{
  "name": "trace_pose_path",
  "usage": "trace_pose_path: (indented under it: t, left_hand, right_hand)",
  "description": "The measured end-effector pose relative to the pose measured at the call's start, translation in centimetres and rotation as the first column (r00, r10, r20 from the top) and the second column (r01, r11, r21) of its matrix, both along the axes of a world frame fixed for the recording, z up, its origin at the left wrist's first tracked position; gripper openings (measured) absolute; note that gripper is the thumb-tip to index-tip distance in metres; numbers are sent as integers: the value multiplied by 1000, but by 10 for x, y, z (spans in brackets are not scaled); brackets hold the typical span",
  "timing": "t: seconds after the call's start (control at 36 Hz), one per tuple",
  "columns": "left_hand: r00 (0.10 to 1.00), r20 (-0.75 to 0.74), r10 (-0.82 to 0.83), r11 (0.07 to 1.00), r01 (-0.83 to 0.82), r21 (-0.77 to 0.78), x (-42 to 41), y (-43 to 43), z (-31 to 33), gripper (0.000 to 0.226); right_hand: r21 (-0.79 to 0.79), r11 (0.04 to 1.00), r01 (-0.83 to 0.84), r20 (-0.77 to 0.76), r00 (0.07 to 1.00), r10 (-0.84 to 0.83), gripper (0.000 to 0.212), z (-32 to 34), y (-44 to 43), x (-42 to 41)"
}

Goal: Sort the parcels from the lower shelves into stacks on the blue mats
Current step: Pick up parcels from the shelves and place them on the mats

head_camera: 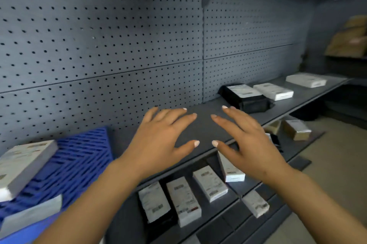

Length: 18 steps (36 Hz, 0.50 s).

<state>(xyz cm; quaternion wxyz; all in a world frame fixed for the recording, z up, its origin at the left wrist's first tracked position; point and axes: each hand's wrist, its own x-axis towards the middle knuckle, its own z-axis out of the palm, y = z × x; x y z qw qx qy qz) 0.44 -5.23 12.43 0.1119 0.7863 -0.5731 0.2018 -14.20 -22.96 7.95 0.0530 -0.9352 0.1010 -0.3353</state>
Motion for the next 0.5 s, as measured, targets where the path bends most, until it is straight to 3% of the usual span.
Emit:
trace_pose_path:
  t: [0.14,0.5]
  left_hand:
    - [998,-35,-42,997,45,65,-38,-80,-4,73]
    - [988,-115,-107,993,111,30,-87,-236,-19,69]
  right_hand:
    - [27,995,92,-16,996,-92,59,3,-60,-52]
    - [30,975,218,-127,969,-213,60,-7,-188,-128]
